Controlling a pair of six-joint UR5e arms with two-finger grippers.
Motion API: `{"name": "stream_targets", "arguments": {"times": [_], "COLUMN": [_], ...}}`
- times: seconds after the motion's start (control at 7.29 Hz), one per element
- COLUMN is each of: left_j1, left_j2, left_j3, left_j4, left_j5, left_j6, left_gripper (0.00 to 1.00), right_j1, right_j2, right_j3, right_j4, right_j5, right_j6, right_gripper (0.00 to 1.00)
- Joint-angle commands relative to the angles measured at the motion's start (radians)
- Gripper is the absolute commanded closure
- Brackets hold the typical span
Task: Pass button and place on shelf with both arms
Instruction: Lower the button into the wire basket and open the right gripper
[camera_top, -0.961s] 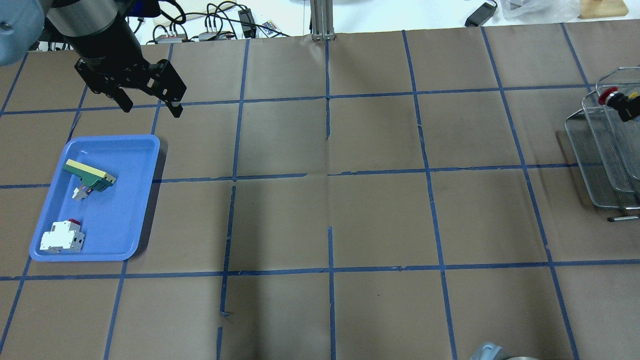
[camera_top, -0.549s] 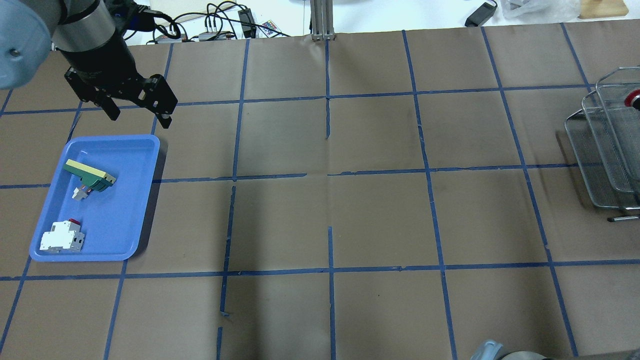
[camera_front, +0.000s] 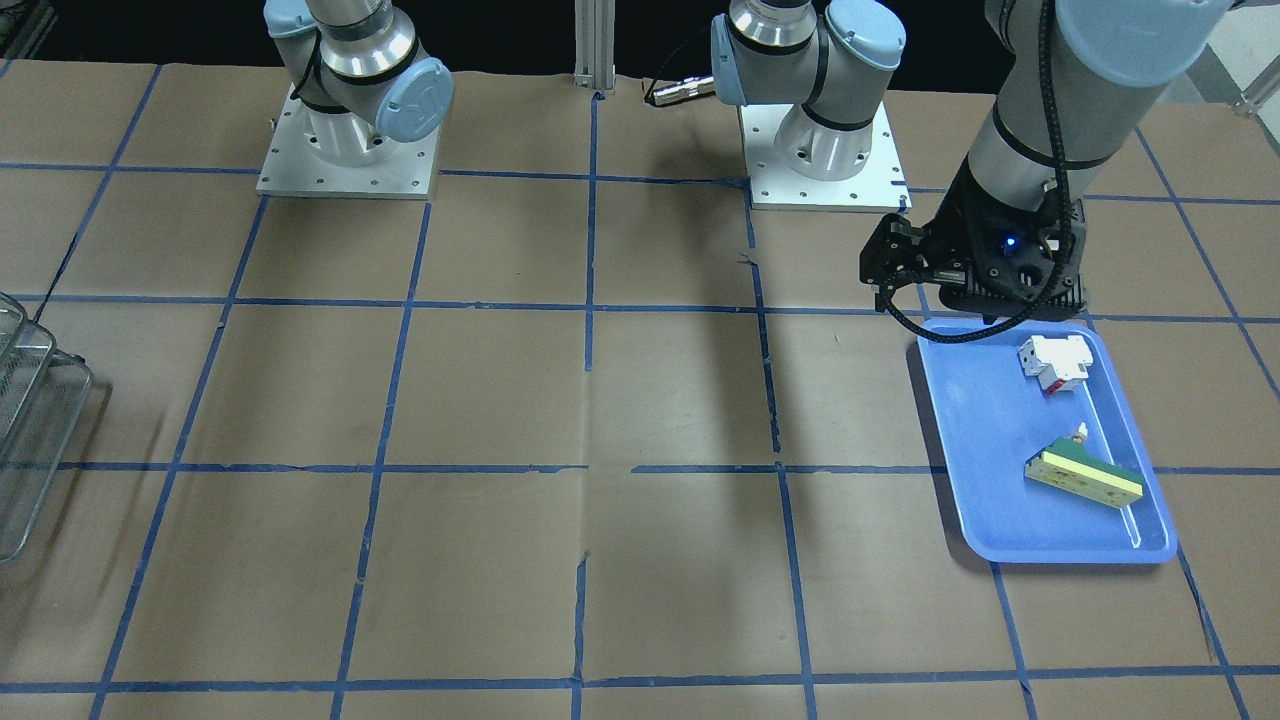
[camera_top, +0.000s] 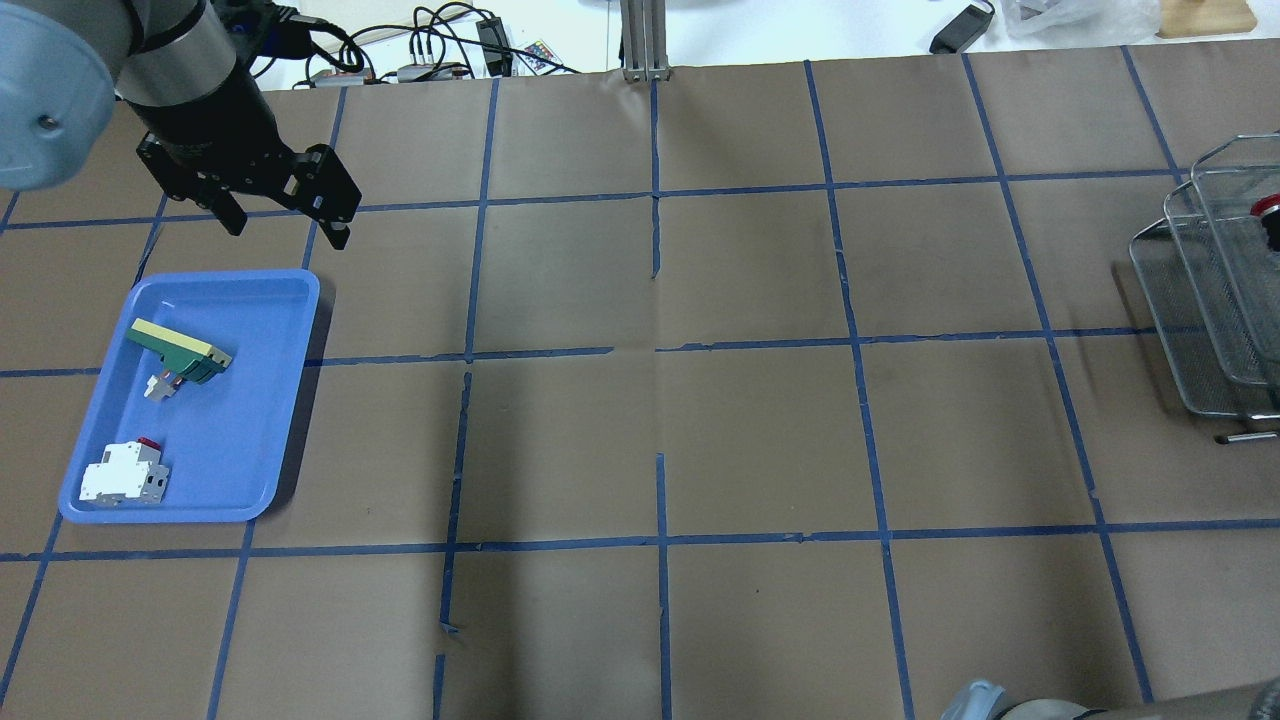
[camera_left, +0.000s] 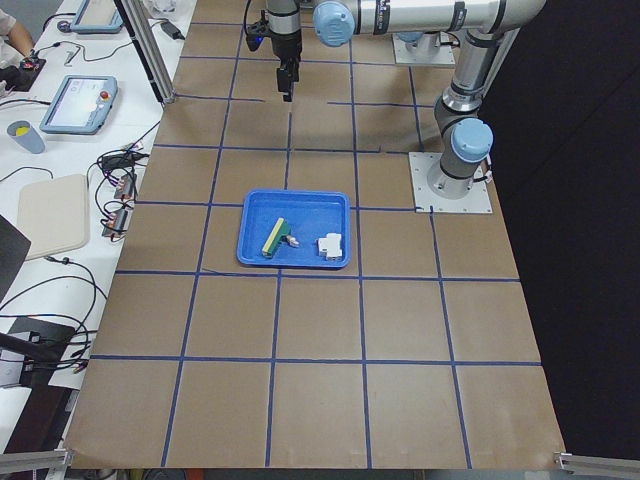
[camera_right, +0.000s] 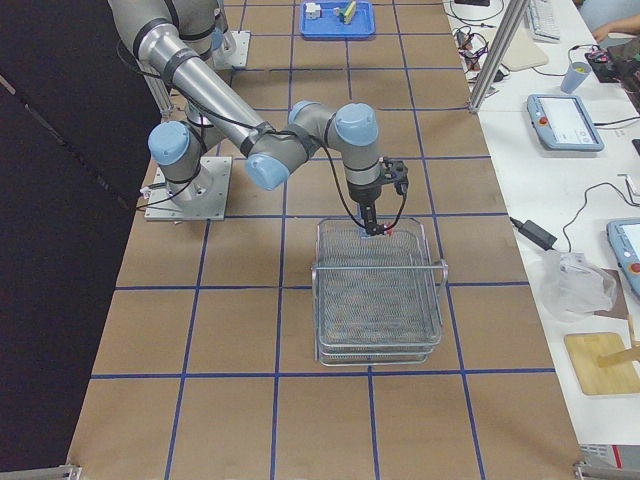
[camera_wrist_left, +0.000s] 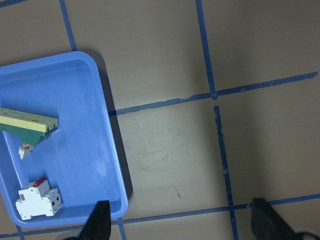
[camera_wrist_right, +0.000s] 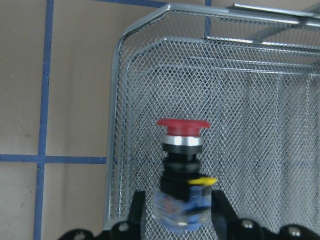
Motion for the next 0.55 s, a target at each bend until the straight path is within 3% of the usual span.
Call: {"name": "stream_targets", "arguments": {"times": [0.0,0.14,0.41], "left_j1": [-0.003,-0.009,-0.018], "left_j2": [-0.016,-0.013,-0.01], "left_j3": [0.005,0.003,0.003], "left_j4": [0.007,0.005,0.005], "left_j5": [-0.052,-0.053,-0.052], "left_j6": [-0.178,-0.194,-0.177], "left_gripper": [0.0,0.0,0.0], "right_j1": [0.0,0.002,0.03], "right_j2": [0.007,-0.009,-0.145], "right_j3": [0.0,0.0,0.003], "right_j4": [0.009,0.035,0.232], "right_j5": [-0.005,-0.03,-0.028], "right_j6": [0.008,0.01,0.118], "right_gripper": [0.03,0.0,0.0]}}
